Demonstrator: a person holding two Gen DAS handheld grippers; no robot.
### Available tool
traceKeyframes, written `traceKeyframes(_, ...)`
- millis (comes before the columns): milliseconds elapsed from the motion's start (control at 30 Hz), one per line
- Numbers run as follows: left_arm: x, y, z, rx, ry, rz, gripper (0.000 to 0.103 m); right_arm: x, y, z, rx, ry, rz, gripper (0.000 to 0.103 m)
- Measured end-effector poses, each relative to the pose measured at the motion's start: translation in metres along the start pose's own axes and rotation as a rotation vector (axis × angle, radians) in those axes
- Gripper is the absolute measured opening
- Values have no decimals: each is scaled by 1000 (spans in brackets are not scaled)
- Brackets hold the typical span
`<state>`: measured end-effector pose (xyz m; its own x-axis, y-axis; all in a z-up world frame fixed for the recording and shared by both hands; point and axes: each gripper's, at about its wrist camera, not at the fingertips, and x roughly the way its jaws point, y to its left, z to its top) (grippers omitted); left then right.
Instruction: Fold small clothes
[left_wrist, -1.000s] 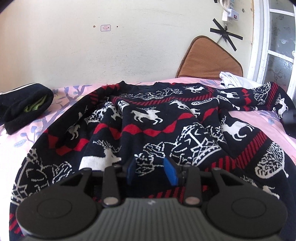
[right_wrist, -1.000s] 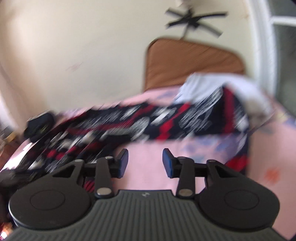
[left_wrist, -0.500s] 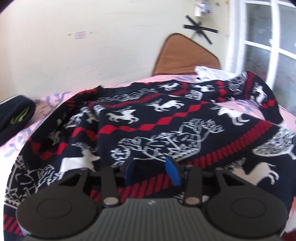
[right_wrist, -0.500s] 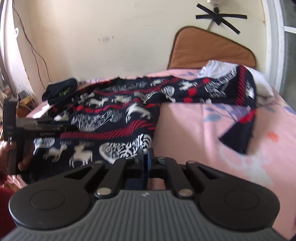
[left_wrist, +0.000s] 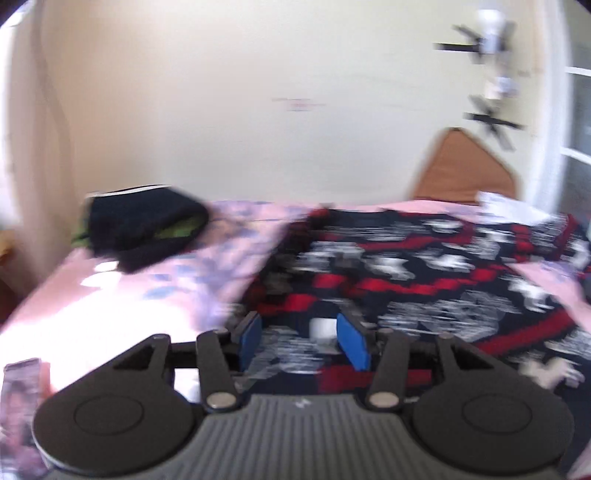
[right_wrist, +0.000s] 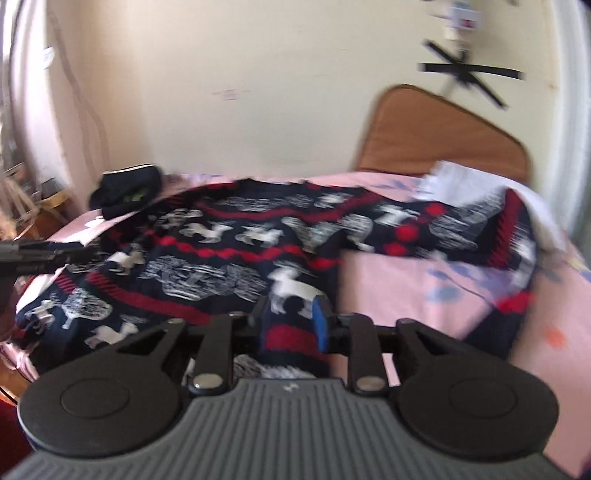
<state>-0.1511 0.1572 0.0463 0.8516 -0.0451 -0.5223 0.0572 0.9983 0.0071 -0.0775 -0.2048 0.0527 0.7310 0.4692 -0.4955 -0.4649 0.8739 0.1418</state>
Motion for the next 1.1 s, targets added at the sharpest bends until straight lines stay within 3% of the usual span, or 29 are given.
traceKeyframes(67, 16, 14, 11, 8, 19, 60, 46, 25, 13, 3, -29, 1, 54, 30)
traceKeyframes(200, 66, 11, 26, 134, 102, 47, 49, 64, 26, 4, 5, 10, 96, 30)
traceKeyframes(233, 80, 8, 29, 168, 119, 57, 46, 70, 26, 3, 24, 7, 90, 30)
traceKeyframes(267, 96, 7, 31, 191, 138, 81, 22, 73, 24, 1, 38, -1, 81, 30)
traceKeyframes(300, 111, 9, 34, 202, 157, 105, 4, 74, 21, -2, 53, -10, 69, 30)
traceKeyframes(333, 127, 15, 37, 202, 175, 122, 6, 77, 18, -5, 68, -15, 51, 30)
traceKeyframes(400, 143, 35, 53, 153, 154, 176, 6, 82, 6, -15, 116, 0, 20, 32)
traceKeyframes(467, 148, 68, 78, 80, 73, 334, 6, 79, -1, -15, 187, -25, 44, 32)
traceKeyframes(500, 150, 90, 92, -3, 58, 362, 6, 78, -3, -16, 201, -31, 39, 36)
traceKeyframes(567, 159, 128, 111, -202, 102, 255, 11, 83, -4, -16, 233, -19, 42, 36)
traceKeyframes(600, 163, 133, 114, -235, 128, 212, 12, 83, -3, -15, 231, -19, 41, 36)
traceKeyframes(633, 165, 127, 115, -205, 143, 211, 13, 83, -3, -15, 223, -18, 38, 36)
traceKeyframes(700, 162, 101, 107, -42, 144, 270, 36, 83, 3, -15, 198, -19, 26, 37)
traceKeyframes(733, 157, 89, 100, 26, 130, 291, 55, 81, 5, -16, 189, -19, 24, 38)
traceKeyframes(800, 141, 74, 86, 85, 109, 269, 55, 80, 7, -15, 187, -18, 26, 40)
traceKeyframes(900, 108, 57, 74, 82, 105, 197, 55, 82, 0, -13, 200, -16, 40, 42)
traceKeyframes(1100, 40, 17, 31, 73, 146, -96, 55, 81, 1, -13, 215, -19, 49, 44)
